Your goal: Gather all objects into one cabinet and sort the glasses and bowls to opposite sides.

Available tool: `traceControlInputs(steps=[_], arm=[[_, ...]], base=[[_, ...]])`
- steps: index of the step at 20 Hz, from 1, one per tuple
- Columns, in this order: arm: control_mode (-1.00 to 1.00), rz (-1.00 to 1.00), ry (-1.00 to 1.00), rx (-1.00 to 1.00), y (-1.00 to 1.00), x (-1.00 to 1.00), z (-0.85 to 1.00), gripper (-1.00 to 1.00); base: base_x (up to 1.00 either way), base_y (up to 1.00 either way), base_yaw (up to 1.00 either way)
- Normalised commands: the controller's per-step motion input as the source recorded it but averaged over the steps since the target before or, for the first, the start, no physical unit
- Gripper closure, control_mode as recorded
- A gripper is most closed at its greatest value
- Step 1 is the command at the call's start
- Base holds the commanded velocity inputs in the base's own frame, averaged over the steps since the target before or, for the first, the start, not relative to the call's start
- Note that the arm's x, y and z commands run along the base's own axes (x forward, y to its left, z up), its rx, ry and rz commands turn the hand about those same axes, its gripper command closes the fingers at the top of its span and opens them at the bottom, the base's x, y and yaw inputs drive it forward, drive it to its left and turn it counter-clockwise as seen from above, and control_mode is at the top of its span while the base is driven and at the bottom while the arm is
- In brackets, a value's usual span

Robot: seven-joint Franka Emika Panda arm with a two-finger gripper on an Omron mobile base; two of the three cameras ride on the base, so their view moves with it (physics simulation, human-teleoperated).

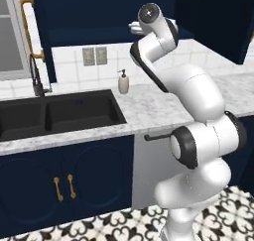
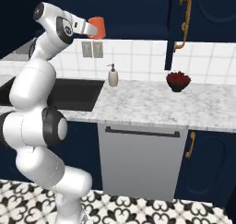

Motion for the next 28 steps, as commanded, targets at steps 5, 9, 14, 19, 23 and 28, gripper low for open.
traceControlInputs(steps=[5, 9, 14, 19, 23, 28], arm=[[1.0, 0.0, 0.0, 0.0, 0.0, 0.0, 0.0, 1.0], [1.0, 0.0, 0.0, 0.0, 0.0, 0.0, 0.0, 1.0], [1.0, 0.0, 0.0, 0.0, 0.0, 0.0, 0.0, 1.0], [1.0, 0.0, 0.0, 0.0, 0.0, 0.0, 0.0, 1.0], [1.0, 0.0, 0.0, 0.0, 0.0, 0.0, 0.0, 1.0], [1.0, 0.0, 0.0, 0.0, 0.0, 0.0, 0.0, 1.0]], base=[[0.0, 0.0, -0.42], [0.0, 0.0, -0.42], [0.0, 0.0, -0.39], [-0.23, 0.01, -0.09], [-0.82, 0.0, -0.03], [-0.73, 0.0, -0.05]])
